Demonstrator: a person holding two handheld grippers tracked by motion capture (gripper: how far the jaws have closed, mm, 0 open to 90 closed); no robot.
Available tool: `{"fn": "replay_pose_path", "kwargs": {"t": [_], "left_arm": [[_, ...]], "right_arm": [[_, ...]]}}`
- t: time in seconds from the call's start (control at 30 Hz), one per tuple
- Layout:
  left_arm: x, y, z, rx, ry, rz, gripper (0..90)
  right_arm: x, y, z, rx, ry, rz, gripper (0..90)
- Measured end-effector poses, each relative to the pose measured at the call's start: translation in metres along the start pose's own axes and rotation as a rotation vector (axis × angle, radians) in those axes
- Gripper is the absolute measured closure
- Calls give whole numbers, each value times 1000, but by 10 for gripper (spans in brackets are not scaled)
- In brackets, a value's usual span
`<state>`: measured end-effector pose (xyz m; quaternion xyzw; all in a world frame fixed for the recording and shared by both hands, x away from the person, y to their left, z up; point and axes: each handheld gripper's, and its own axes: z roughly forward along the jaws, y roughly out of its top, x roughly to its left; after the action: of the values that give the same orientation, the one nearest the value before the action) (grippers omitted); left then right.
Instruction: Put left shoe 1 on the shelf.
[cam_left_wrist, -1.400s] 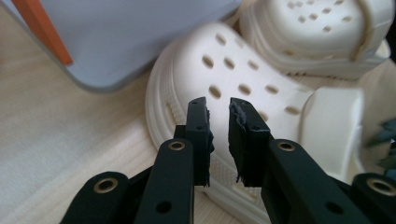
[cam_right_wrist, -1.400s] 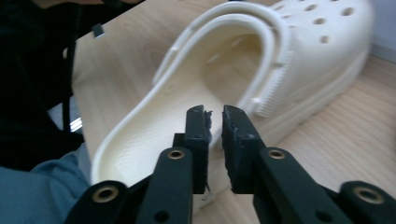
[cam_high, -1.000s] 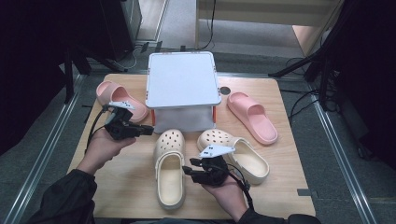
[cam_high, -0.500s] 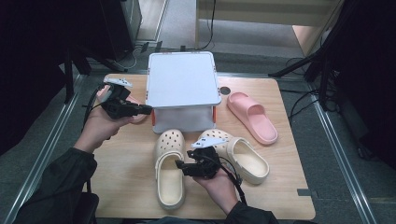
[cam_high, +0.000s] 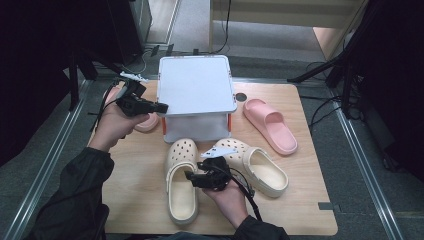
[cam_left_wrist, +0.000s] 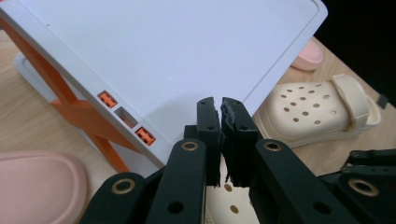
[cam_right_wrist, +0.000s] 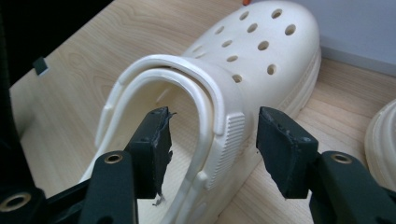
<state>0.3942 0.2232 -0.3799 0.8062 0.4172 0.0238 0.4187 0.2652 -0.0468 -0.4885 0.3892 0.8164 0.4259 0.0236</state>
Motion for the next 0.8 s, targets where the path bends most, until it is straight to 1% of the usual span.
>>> {"fn": "replay_pose_path", "kwargs": {"t": [0.07, 0.1, 0.17, 0.27, 0.33, 0.37, 0.43, 0.5, 0.57, 0.63, 0.67, 0.73, 0.77, 0.8], "left_arm": [[3, 0, 1, 1, -25, -11, 857], [5, 0, 2, 1, -52, -21, 850], [7, 1, 2, 7, -60, -25, 853], [6, 1, 2, 5, -49, -10, 852], [5, 0, 2, 1, -42, -7, 851], [5, 0, 1, -1, -40, -4, 851], [4, -1, 1, -8, -36, -7, 851], [4, -2, 1, -10, -35, -5, 852], [5, -2, 1, -14, -36, -5, 852], [5, -3, 0, -15, -37, -12, 852], [5, -3, 0, -14, -37, -9, 854], [5, -3, 0, -16, -36, -5, 854], [5, -3, 0, -17, -37, -3, 854], [5, -3, 0, -16, -39, -3, 854]], "right_arm": [[0, -1, 3, 12, -18, -1, 462], [-1, -2, 5, 19, -22, -1, 466], [-1, -2, 9, 26, -27, 4, 479], [-3, -3, 14, 12, -24, 24, 493], [-4, -3, 18, 8, -37, 23, 483], [-4, -3, 19, 10, -42, 14, 479], [-6, -2, 19, 10, -43, 16, 478], [-7, -3, 20, 7, -41, 36, 493], [-7, -3, 21, 1, -44, 42, 516], [-7, -2, 20, 0, -48, 47, 562], [-7, -2, 20, -5, -48, 43, 596], [-8, -1, 18, -12, -43, 19, 682], [-8, 0, 17, -13, -51, 5, 737], [-8, 1, 16, -13, -59, -10, 746]]}}
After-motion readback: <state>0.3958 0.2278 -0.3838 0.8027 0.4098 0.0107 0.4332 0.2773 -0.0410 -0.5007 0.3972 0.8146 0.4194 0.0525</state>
